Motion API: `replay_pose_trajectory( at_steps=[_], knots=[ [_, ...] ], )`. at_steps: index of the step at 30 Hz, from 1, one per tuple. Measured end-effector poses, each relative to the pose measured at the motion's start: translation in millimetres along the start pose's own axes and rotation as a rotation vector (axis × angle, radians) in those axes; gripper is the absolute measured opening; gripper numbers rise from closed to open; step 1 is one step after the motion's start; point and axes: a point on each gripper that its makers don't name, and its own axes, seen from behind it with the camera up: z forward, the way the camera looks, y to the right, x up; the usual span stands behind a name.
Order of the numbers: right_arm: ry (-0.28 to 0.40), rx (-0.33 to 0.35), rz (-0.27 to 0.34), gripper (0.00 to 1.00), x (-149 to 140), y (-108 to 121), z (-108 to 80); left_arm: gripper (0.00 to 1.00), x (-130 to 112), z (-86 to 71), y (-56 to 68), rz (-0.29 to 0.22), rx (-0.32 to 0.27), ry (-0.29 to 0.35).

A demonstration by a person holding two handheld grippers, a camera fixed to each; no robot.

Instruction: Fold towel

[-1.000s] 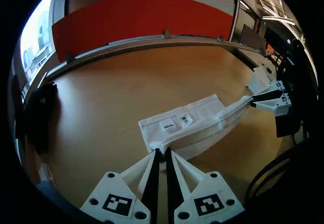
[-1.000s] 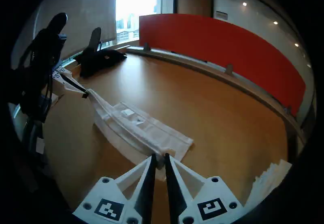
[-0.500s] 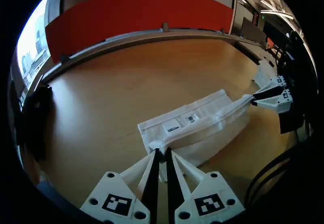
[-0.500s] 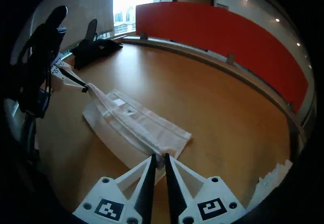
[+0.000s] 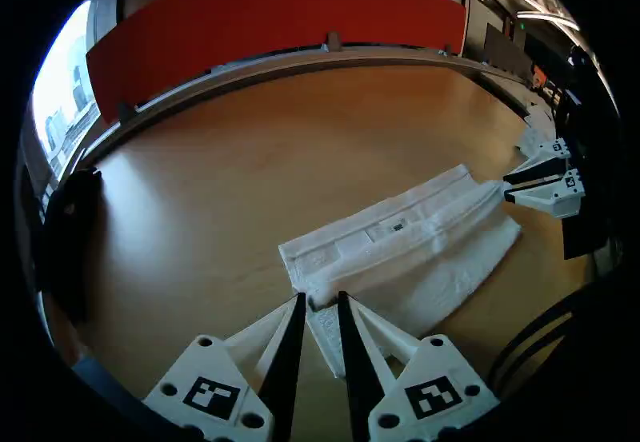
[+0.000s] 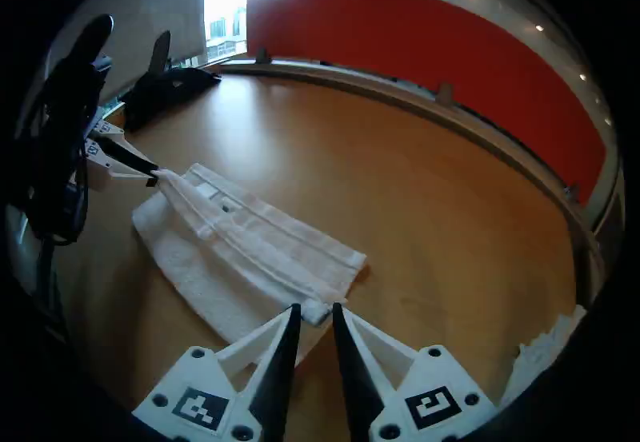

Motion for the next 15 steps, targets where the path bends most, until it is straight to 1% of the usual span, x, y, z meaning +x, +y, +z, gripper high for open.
replay_pose_trajectory(
  at_steps=[2,4,5,6,11,13,15],
  knots=[
    [-0.002,-0.009,-0.002,0.43,0.0,2.5,2.2,0.38,0.0,2.1,-2.0,-0.002,0.004,-0.001],
    [-0.005,-0.02,-0.002,0.56,0.1,5.6,4.3,0.45,0.0,3.8,-4.4,-0.004,0.009,-0.003],
    [-0.006,-0.025,0.0,0.6,0.2,7.2,5.2,0.48,-0.1,4.5,-5.7,-0.004,0.012,-0.003],
    [-0.007,-0.031,0.001,0.64,0.2,9.1,6.2,0.48,-0.2,5.3,-7.1,-0.004,0.016,-0.003],
    [-0.011,-0.051,0.008,0.73,0.2,17.0,11.4,0.48,-0.7,9.6,-14.8,0.014,0.037,-0.011],
    [-0.011,-0.057,0.008,0.74,1.3,20.0,13.1,0.51,-0.2,11.2,-17.8,0.023,0.044,-0.013],
    [-0.009,-0.064,0.007,0.75,3.2,23.2,14.2,0.59,1.0,12.6,-20.7,0.03,0.05,-0.015]
  ],
)
